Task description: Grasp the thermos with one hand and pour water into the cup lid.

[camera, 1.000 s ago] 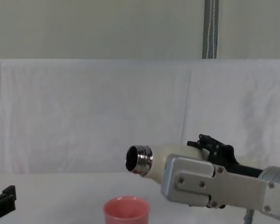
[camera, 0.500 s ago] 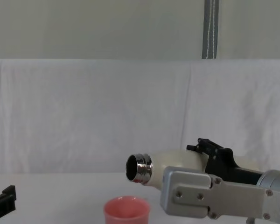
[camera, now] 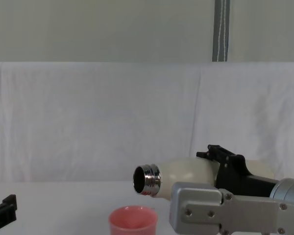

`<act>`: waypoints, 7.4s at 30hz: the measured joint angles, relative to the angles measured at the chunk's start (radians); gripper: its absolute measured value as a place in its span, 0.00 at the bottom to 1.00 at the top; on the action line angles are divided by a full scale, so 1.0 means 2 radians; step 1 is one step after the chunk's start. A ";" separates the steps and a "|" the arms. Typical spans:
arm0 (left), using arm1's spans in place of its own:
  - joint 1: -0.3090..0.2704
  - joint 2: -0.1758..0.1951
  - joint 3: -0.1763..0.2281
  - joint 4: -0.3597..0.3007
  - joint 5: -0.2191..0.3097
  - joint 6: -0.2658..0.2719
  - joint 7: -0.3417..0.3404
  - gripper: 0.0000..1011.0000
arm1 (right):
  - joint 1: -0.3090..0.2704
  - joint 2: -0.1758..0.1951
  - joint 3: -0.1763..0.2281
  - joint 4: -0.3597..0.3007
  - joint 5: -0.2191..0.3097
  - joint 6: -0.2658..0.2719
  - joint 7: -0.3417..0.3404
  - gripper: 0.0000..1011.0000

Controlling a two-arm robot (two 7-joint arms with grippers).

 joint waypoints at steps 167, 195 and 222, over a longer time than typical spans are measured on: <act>0.000 0.000 0.000 0.000 0.000 0.000 0.000 0.99 | -0.060 -0.049 0.139 -0.019 0.221 -0.037 0.006 0.94; 0.000 0.000 0.000 0.000 0.000 0.000 0.000 0.99 | -0.105 -0.109 0.249 -0.008 0.444 -0.068 0.036 0.94; 0.000 0.000 0.000 0.000 0.000 0.000 0.000 0.99 | -0.119 -0.131 0.272 0.010 0.514 -0.060 0.036 0.94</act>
